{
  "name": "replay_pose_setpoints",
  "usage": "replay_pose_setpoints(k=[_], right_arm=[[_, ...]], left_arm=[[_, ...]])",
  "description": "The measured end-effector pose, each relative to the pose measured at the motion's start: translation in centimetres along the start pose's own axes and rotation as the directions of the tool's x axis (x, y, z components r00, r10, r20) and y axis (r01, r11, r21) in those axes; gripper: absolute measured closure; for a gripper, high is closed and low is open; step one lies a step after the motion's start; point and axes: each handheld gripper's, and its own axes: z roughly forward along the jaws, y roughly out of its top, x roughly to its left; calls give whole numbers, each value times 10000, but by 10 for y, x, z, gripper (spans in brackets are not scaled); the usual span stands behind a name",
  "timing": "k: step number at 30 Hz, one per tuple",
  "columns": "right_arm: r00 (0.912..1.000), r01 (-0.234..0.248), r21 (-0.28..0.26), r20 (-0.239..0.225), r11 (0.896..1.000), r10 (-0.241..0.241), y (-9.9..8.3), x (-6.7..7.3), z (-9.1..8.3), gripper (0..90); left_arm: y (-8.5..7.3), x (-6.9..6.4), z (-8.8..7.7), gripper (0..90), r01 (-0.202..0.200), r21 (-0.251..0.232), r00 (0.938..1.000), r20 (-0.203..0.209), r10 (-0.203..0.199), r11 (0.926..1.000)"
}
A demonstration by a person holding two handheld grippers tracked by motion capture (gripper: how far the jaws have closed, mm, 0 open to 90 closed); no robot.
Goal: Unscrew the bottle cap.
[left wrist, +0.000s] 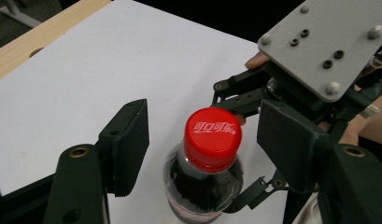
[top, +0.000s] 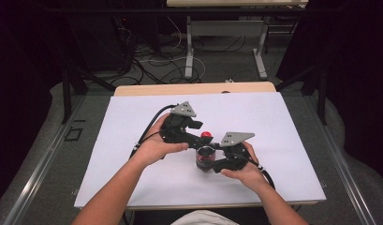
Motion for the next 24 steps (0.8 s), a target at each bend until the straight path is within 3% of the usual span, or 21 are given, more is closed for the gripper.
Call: replay_pose_setpoints(k=[4, 8, 16, 17, 21, 24], right_arm=[[10000, 56, -57, -23, 10000, -56, 0, 0, 0, 321], [9999, 84, 26, -93, 10000, -84, 0, 0, 0, 321], [9999, 80, 4, -95, 10000, -80, 0, 1, 1, 321], [9999, 69, 25, -88, 10000, -69, 0, 1, 1, 321], [10000, 4, -1, -52, 10000, -4, -1, 0, 0, 321], [10000, 16, 46, 3, 10000, -16, 0, 0, -1, 321]], left_arm=[[-3, 3, 3, 415, 7, 8, 10000, 59, -7, 10000], [-3, 5, 5, 433, -271, -24, 9993, 269, 272, 9996], [-1, 3, 13, 525, 55, -212, 9990, 438, -46, 9998], [0, 3, 12, 556, 8, -9, 9983, 575, -7, 10000], [2, -2, 12, 609, -34, 103, 9995, 316, 31, 9999], [3, -7, 14, 613, 393, -90, 9991, -160, -395, 9992]])
